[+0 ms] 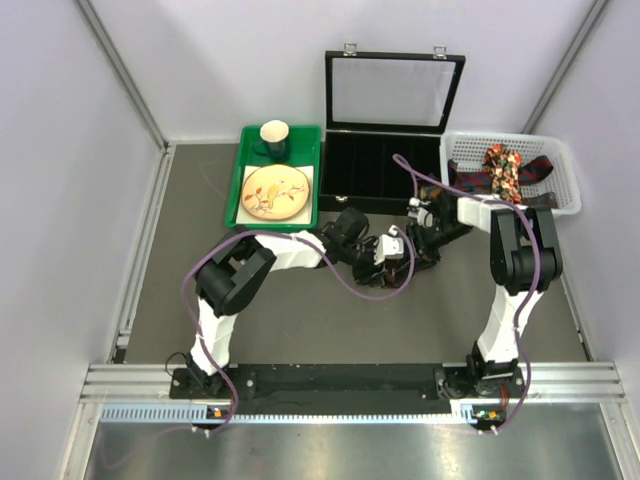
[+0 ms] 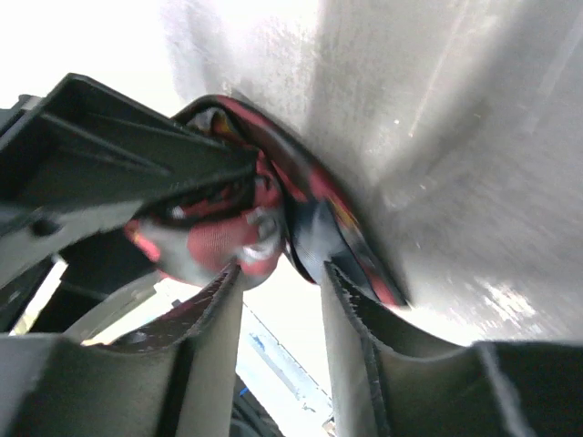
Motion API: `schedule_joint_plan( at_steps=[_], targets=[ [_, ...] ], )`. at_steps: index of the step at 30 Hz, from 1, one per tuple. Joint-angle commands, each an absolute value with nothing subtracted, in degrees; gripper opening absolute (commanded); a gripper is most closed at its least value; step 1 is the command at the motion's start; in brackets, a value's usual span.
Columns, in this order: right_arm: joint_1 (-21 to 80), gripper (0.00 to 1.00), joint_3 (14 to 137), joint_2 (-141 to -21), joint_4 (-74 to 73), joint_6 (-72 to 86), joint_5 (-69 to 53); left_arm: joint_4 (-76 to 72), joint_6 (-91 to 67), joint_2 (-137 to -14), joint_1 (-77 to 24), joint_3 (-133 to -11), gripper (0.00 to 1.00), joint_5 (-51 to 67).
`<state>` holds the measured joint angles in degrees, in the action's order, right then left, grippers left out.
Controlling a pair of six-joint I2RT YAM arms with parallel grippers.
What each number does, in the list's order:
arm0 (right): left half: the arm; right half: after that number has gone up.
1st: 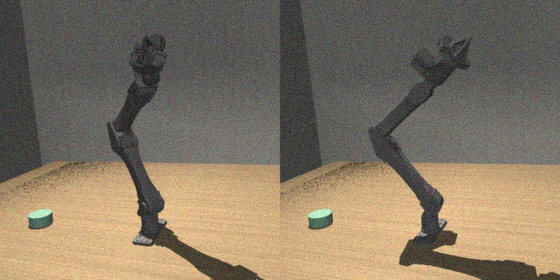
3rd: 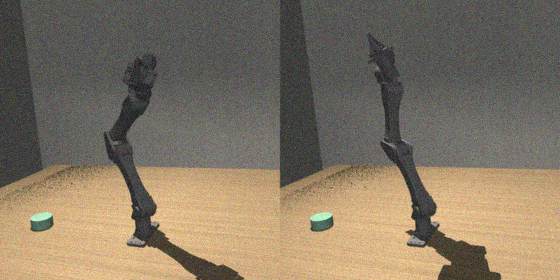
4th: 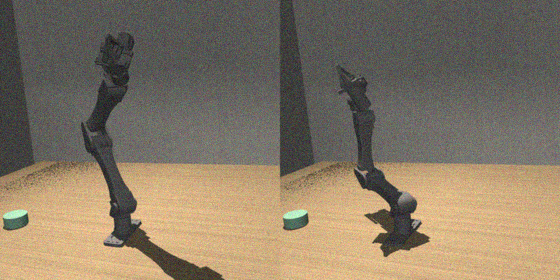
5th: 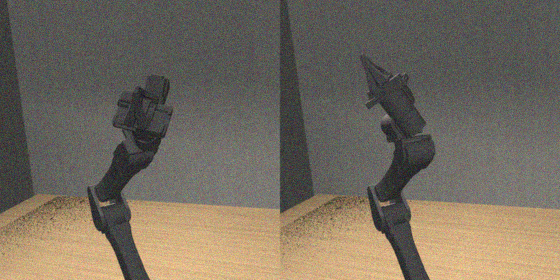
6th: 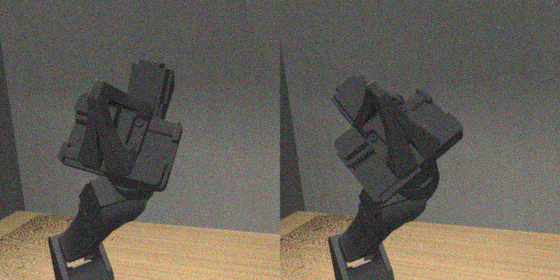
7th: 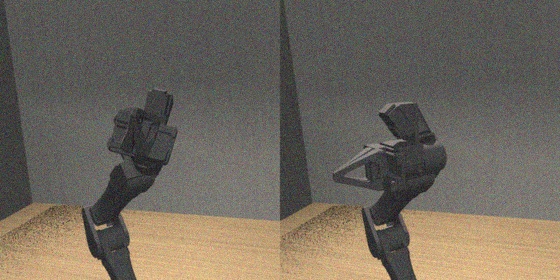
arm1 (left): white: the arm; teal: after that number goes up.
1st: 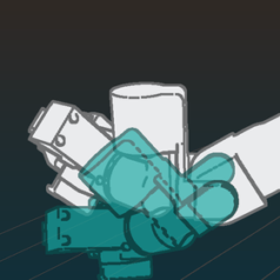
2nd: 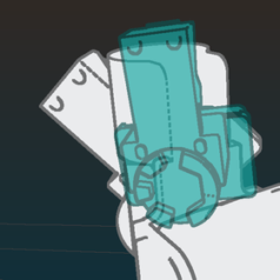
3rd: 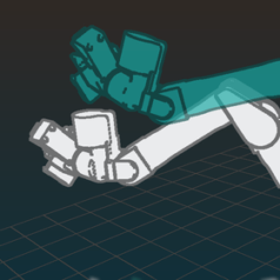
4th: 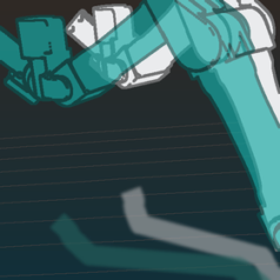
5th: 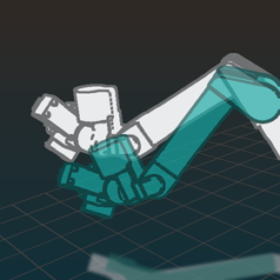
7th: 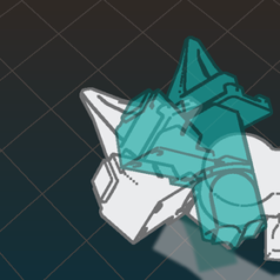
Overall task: Roll the ties
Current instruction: Roll the tie at the center of the board.
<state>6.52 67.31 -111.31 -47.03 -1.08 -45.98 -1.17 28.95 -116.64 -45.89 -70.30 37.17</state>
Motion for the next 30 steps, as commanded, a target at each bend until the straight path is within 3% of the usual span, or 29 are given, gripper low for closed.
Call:
schedule_joint_plan(
  at_steps=[1, 4, 12, 13, 14, 20, 30],
  targets=[
    [3.43, 0.41, 68.65, -105.91, -47.55, -3.95, -49.57, 21.43, 31.82, -118.03, -46.49, -71.09, 0.29, 24.26],
    [2.9, 0.41, 67.51, -105.73, -47.38, -4.22, -49.39, 27.93, 31.82, -121.19, -47.19, -75.84, 0.28, 22.24],
    [2.81, 0.65, 66.27, -105.91, -43.07, -0.44, -40.09, 33.66, 30.94, -127.88, -48.08, -85.6, 0.31, 21.27],
    [2.81, 0.73, 66.36, -106.08, -42.89, 1.13, -39.9, 33.31, 30.94, -128.05, -48.16, -85.69, 0.32, 21.79],
    [2.9, 0.99, 66.18, -106.43, -42.54, 0.97, -40.08, 33.14, 30.94, -128.23, -48.25, -85.52, 0.32, 21.88],
    [2.9, 0.98, 65.04, -108.72, -40.17, 1.49, -40.95, 31.99, 30.85, -128.5, -48.25, -84.2, 0.32, 22.59],
    [4.92, 0.88, 61.79, -112.77, -39.81, 2.55, -56.68, 32.17, 30.24, -128.32, -48.25, -84.2, 0.31, 22.85]
  ],
)
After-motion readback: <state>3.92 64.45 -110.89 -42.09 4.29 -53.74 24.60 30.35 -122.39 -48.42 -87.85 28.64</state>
